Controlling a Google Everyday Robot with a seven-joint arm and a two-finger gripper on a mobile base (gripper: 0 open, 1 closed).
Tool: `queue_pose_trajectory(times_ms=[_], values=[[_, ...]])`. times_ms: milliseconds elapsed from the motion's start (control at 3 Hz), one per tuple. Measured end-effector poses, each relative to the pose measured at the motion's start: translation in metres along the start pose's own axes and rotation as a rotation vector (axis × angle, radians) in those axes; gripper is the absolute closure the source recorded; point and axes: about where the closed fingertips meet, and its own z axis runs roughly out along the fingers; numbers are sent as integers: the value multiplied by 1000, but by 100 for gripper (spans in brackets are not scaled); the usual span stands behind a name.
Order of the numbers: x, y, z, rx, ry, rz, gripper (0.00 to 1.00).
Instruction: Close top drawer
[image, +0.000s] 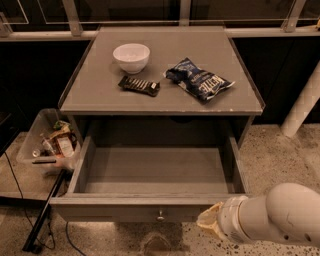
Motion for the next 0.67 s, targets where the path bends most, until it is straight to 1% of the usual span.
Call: queue_pose_trajectory(times_ms=[333, 667], values=[[0, 0, 0, 0, 0, 0, 35], [-5, -8, 10, -8, -3, -10, 12]])
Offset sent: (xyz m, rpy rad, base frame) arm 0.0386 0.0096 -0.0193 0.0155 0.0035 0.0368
